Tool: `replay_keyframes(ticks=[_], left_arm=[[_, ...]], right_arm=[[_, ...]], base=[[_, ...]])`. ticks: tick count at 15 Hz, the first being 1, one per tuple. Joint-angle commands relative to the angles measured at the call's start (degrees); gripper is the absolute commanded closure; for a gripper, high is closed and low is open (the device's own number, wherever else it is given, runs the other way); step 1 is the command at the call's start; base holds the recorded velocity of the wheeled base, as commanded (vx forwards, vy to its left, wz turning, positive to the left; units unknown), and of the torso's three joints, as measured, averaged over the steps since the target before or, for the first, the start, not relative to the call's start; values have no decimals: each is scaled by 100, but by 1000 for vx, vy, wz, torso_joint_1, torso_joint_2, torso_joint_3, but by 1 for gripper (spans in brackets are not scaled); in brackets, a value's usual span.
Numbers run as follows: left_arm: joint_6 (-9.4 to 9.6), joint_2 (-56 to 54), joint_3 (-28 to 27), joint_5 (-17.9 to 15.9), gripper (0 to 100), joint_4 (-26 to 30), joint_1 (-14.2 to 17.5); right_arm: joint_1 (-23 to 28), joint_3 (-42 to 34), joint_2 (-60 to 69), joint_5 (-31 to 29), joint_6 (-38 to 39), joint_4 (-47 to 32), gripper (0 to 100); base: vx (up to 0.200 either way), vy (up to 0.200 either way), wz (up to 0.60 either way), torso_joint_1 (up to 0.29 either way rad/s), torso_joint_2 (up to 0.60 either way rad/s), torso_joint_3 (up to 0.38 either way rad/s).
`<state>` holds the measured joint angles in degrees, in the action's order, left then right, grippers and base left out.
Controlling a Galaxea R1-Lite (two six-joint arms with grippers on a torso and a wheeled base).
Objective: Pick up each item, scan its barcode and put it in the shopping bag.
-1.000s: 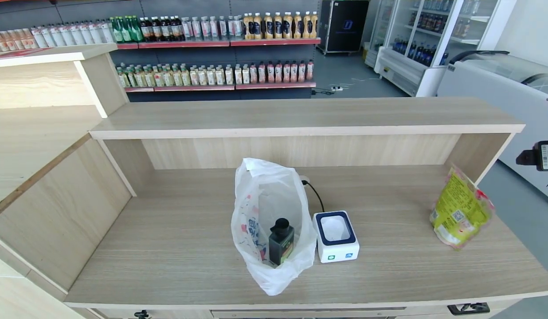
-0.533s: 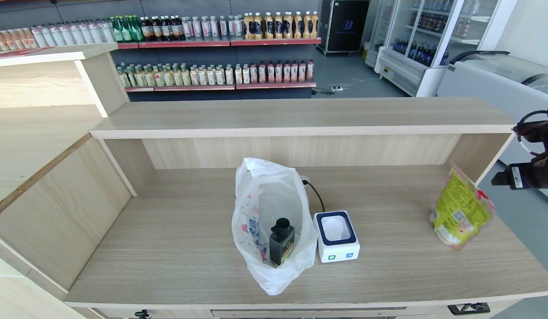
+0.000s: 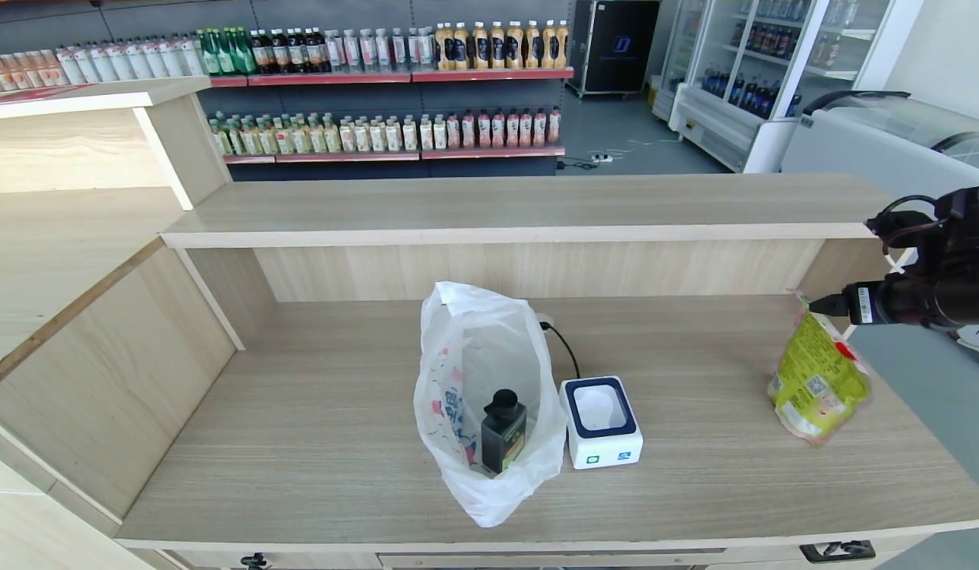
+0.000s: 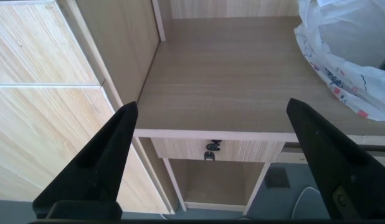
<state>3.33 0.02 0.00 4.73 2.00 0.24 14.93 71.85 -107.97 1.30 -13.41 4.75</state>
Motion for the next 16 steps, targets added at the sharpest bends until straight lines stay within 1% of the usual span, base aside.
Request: replay_keyframes(ticks=[1,3,6,9,11,16], left_arm=[[1,-2,0,2,0,2,2],[1,-2,0,2,0,2,2],[1,-2,0,2,0,2,2],[1,-2,0,2,0,2,2],[1,-2,0,2,0,2,2],[1,-2,0,2,0,2,2]], right_arm=[[-26,-22,189,98,-13,-1,0],[-26,-110,171,300,23,-1,0],[-26,-374,-22,300,31,17,0],[-17,-611,-382,309,172,386,0],[-61,-620,-611,414,181,509,0],[-131,-664,-1050,458,225,570,0]], base=[[0,0,0,0,0,0],[0,0,0,0,0,0],[0,0,0,0,0,0],[0,0,0,0,0,0],[0,0,0,0,0,0],[0,0,0,0,0,0]])
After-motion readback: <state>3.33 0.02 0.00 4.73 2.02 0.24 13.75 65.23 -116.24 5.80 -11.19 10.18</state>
